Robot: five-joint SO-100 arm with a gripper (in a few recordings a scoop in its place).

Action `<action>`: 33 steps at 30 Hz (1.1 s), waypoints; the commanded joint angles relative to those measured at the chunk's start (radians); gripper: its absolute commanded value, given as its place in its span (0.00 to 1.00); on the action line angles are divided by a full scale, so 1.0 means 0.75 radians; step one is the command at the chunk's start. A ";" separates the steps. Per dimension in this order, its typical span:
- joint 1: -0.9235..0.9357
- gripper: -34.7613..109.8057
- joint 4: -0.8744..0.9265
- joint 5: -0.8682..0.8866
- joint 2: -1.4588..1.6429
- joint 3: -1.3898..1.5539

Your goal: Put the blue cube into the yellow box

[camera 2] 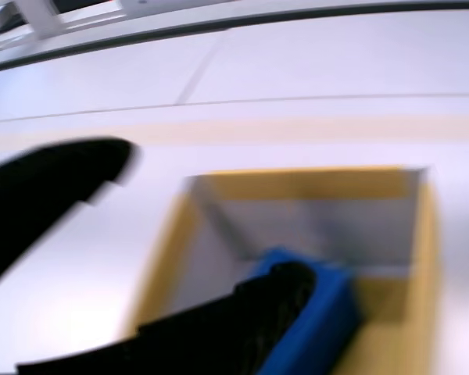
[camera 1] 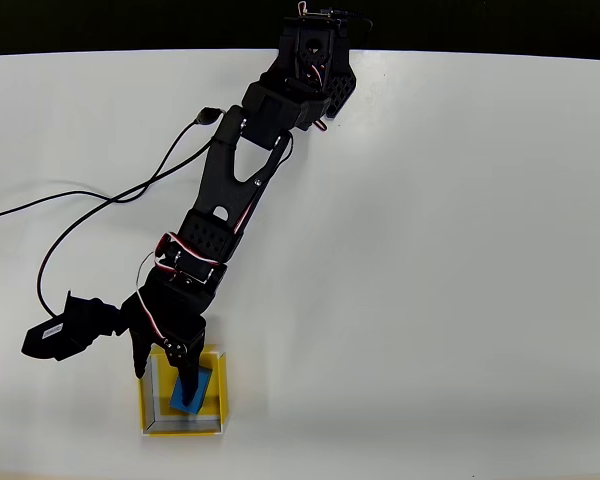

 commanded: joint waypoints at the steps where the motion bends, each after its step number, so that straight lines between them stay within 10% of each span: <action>1: -0.065 0.39 0.086 -0.029 0.679 0.229; 18: -0.524 0.27 0.262 -0.380 1.896 1.646; 33: -0.501 0.24 1.156 -0.503 2.671 2.182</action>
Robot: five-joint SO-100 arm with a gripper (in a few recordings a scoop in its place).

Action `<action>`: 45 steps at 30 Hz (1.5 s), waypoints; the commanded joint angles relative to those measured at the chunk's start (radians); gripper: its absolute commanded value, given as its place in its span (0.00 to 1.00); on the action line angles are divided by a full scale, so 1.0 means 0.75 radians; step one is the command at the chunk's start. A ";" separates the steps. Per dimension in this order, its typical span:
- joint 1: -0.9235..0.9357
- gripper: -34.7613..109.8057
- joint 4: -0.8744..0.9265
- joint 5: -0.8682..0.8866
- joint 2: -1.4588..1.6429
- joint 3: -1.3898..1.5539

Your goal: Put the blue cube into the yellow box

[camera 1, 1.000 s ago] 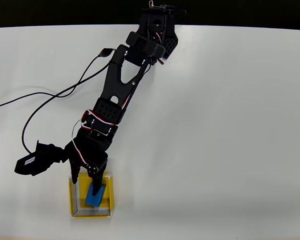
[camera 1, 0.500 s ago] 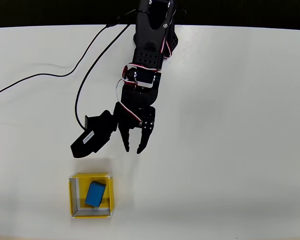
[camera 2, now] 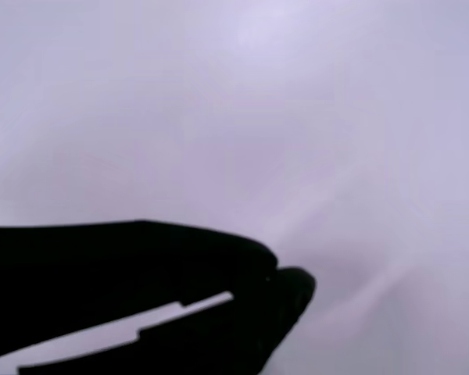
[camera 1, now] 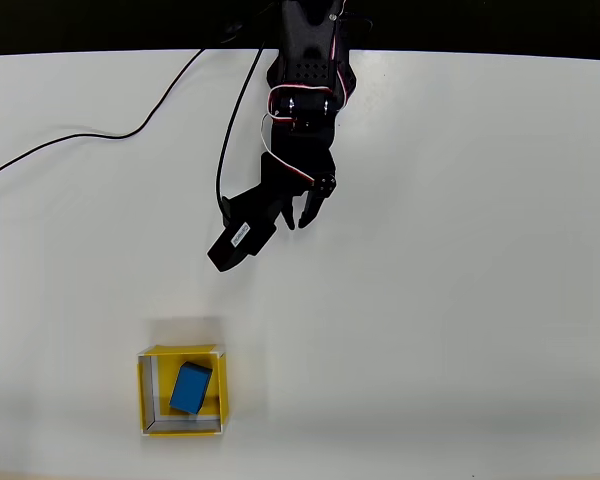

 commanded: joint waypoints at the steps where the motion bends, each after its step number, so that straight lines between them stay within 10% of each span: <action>1: 0.004 0.24 0.321 -0.012 0.086 0.035; 8: -0.055 0.24 0.458 0.313 0.092 0.035; 45: -0.070 0.24 0.456 0.311 0.088 0.035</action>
